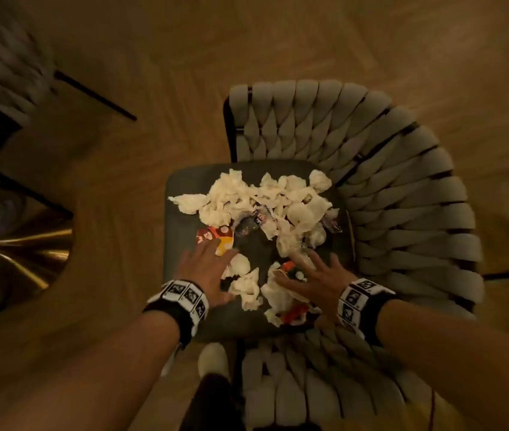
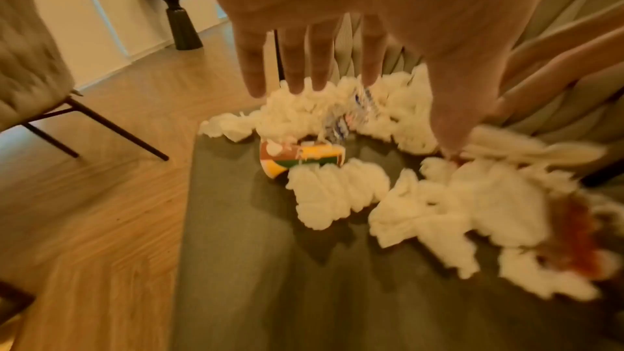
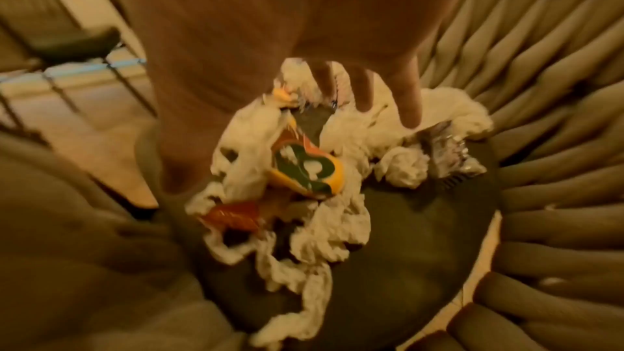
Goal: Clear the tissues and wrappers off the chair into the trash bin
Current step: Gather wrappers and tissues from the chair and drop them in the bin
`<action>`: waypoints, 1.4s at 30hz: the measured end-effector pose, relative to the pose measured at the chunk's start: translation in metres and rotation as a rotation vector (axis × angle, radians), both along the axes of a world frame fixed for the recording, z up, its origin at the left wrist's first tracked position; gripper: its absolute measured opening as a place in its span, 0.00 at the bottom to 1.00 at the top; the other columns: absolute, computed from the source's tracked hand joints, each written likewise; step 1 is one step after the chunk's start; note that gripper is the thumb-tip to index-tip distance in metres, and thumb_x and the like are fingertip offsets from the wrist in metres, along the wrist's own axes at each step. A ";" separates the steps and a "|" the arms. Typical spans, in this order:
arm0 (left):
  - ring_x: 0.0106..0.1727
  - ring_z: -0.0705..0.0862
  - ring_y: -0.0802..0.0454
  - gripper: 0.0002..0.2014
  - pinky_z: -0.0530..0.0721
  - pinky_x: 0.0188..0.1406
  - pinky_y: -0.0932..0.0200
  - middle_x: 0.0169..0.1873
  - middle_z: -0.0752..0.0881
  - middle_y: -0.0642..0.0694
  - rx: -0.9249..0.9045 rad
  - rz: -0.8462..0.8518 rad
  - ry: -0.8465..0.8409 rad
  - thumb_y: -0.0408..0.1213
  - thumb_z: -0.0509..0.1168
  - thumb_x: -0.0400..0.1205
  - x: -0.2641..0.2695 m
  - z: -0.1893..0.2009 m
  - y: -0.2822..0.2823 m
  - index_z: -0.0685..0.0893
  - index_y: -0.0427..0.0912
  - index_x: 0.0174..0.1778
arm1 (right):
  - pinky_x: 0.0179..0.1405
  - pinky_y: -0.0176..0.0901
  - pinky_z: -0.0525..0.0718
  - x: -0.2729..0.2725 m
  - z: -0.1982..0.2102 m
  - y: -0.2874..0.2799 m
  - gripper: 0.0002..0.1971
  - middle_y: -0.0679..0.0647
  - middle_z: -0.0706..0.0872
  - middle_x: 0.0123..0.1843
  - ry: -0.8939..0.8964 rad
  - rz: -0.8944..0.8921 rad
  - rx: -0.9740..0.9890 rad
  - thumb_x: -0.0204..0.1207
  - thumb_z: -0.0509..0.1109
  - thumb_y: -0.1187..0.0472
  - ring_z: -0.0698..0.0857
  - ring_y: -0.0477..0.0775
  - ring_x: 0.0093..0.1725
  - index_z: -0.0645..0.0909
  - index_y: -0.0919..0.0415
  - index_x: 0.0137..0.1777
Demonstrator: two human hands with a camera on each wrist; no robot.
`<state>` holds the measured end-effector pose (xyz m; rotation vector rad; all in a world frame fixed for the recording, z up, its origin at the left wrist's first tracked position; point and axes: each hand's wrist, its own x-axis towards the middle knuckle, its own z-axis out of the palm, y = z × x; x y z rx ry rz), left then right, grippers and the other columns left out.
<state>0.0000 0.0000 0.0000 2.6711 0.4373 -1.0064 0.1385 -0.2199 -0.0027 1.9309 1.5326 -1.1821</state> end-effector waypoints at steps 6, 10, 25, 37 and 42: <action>0.81 0.30 0.33 0.57 0.42 0.72 0.16 0.82 0.31 0.42 0.129 -0.141 0.082 0.70 0.72 0.59 0.015 -0.099 0.006 0.38 0.72 0.75 | 0.67 0.91 0.47 -0.002 -0.091 0.015 0.62 0.58 0.25 0.83 0.026 0.332 0.148 0.57 0.78 0.35 0.33 0.78 0.79 0.29 0.29 0.76; 0.81 0.31 0.33 0.51 0.47 0.72 0.16 0.82 0.33 0.43 0.113 -0.084 0.069 0.64 0.72 0.64 0.007 -0.120 0.010 0.45 0.72 0.76 | 0.68 0.88 0.56 -0.009 -0.112 0.022 0.41 0.63 0.41 0.84 0.023 0.355 0.186 0.69 0.71 0.40 0.48 0.77 0.80 0.49 0.39 0.77; 0.82 0.36 0.35 0.42 0.48 0.73 0.18 0.83 0.42 0.42 0.070 -0.057 -0.006 0.68 0.68 0.65 0.011 -0.115 0.011 0.56 0.70 0.73 | 0.55 0.59 0.84 0.021 -0.050 0.046 0.23 0.52 0.72 0.68 0.243 -0.217 0.208 0.66 0.74 0.54 0.80 0.62 0.61 0.75 0.43 0.63; 0.80 0.57 0.36 0.26 0.69 0.68 0.28 0.78 0.66 0.43 -0.031 0.116 -0.181 0.51 0.69 0.75 0.021 -0.117 0.011 0.72 0.60 0.68 | 0.55 0.55 0.84 0.092 -0.034 0.040 0.23 0.53 0.75 0.64 -0.027 -0.739 0.538 0.63 0.79 0.57 0.79 0.58 0.59 0.79 0.46 0.58; 0.69 0.73 0.43 0.22 0.78 0.62 0.40 0.67 0.79 0.49 -0.160 0.219 -0.301 0.42 0.70 0.76 0.013 -0.097 0.020 0.74 0.59 0.65 | 0.59 0.65 0.82 0.120 -0.064 0.047 0.26 0.56 0.66 0.74 -0.184 -0.739 0.416 0.64 0.76 0.52 0.76 0.69 0.65 0.75 0.42 0.62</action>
